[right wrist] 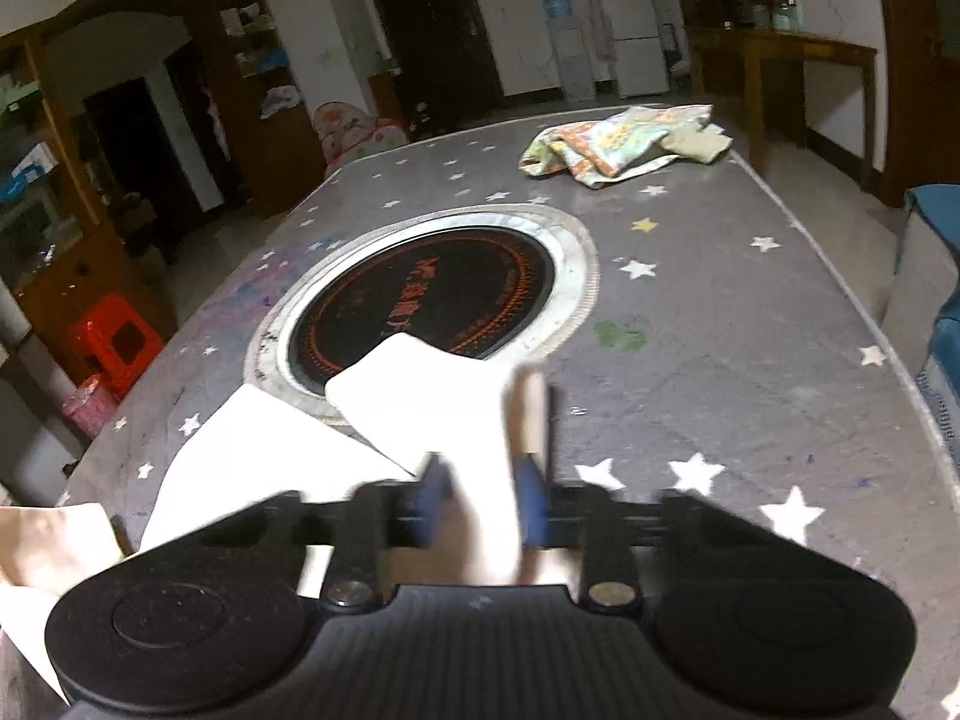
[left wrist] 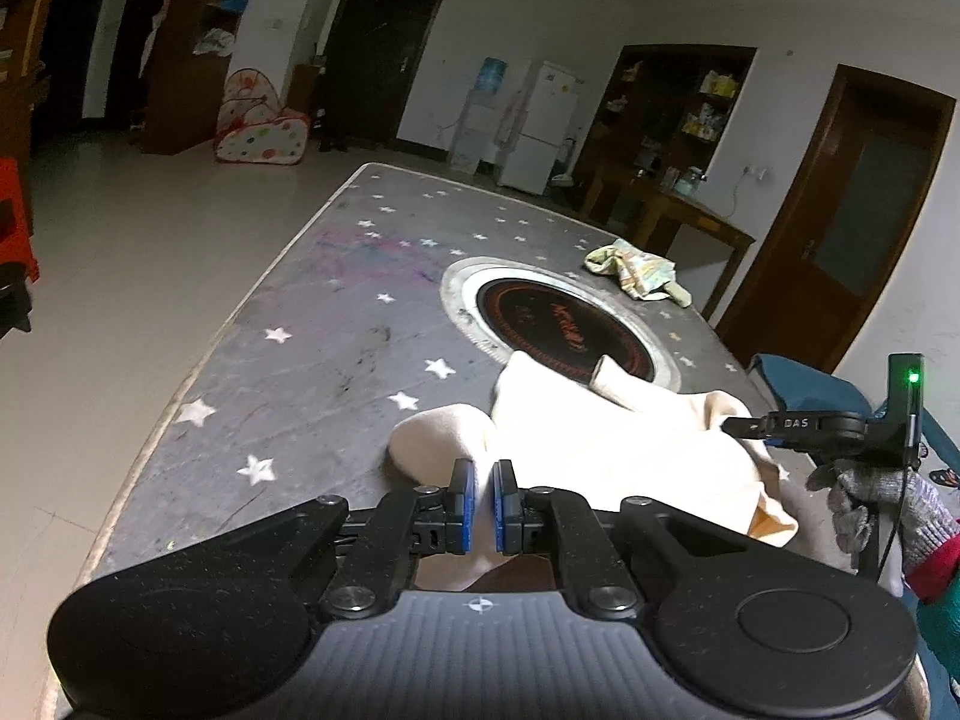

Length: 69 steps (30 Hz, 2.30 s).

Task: Fold clothes
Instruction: 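Lift the sweatshirt with both grippers and pull the edges apart to spread it, then lower the sweatshirt onto the table and open both grippers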

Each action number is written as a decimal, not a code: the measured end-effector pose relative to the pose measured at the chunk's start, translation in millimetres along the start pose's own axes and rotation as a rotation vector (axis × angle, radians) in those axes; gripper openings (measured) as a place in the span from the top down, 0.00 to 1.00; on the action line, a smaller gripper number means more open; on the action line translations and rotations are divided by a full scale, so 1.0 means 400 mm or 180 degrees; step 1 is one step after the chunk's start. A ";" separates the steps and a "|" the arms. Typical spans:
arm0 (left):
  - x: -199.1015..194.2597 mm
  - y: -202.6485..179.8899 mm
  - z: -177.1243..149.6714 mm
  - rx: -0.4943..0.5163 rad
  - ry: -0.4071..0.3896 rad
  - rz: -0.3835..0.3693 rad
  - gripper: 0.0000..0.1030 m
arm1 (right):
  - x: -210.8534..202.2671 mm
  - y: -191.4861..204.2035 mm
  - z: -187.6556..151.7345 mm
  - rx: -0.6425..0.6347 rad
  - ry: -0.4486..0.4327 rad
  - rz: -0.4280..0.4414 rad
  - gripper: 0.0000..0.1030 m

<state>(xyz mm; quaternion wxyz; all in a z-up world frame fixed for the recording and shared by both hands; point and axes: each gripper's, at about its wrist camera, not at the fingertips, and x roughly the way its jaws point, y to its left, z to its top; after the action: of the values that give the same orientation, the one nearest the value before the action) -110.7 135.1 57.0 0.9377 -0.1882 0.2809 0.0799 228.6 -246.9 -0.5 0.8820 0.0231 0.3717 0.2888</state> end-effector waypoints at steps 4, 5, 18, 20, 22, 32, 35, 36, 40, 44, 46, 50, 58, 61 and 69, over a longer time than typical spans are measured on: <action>-0.015 0.016 -0.007 -0.0022 -0.0005 0.0020 0.93 | -0.065 0.014 -0.005 -0.0105 -0.0216 0.0000 0.98; -0.019 0.018 -0.008 -0.0029 -0.0005 0.0018 0.93 | -0.091 0.017 -0.006 -0.0146 -0.0276 -0.0023 0.98; -0.108 0.043 -0.010 0.0036 -0.0137 -0.0020 0.93 | -0.378 -0.002 -0.075 -0.0497 -0.0563 -0.0408 0.96; -0.117 0.047 -0.015 0.0043 -0.0125 0.0007 0.93 | -0.367 -0.005 -0.082 -0.0450 -0.0497 -0.0376 0.92; -0.126 0.052 -0.022 0.0043 -0.0111 0.0042 0.93 | -0.332 0.000 -0.074 -0.0408 -0.0435 -0.0299 0.84; -0.127 0.087 -0.061 -0.0117 0.0033 0.0172 0.93 | -0.062 0.052 0.004 -0.0238 -0.0058 -0.0044 0.56; -0.124 0.097 -0.066 -0.0170 0.0069 0.0215 0.93 | 0.023 0.043 0.010 -0.0060 0.0164 0.0004 0.58; -0.124 0.100 -0.067 -0.0180 0.0079 0.0228 0.93 | 0.047 0.039 0.010 -0.0001 0.0242 0.0037 0.63; -0.125 0.107 -0.067 -0.0189 0.0079 0.0255 0.93 | 0.069 0.040 -0.012 -0.0007 0.0263 0.0048 0.95; -0.124 0.107 -0.060 -0.0156 0.0058 0.0232 0.93 | -0.026 0.045 -0.018 -0.0174 -0.0092 0.0006 0.96; -0.130 0.105 -0.056 -0.0129 0.0024 0.0203 0.93 | -0.091 0.044 -0.021 -0.0264 -0.0246 -0.0040 0.96; -0.149 0.099 -0.048 -0.0071 -0.0062 0.0137 0.93 | -0.231 0.040 -0.042 -0.0436 -0.0486 -0.0156 0.96; -0.206 0.102 -0.039 -0.0017 -0.0176 -0.0036 0.93 | -0.450 0.020 -0.104 -0.0419 -0.0505 -0.0251 0.96; -0.218 0.107 -0.042 0.0017 -0.0135 -0.0106 0.93 | -0.475 0.005 -0.144 -0.0330 -0.0304 -0.0327 0.94; -0.197 0.106 -0.044 0.0123 0.0045 -0.0052 0.88 | -0.482 -0.044 -0.213 -0.0252 0.0184 -0.0623 0.74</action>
<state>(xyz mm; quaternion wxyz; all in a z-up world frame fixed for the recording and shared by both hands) -195.8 163.6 74.3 0.9397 -0.1730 0.2876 0.0656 73.1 -377.9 57.3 0.8951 -0.0566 0.3858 0.2163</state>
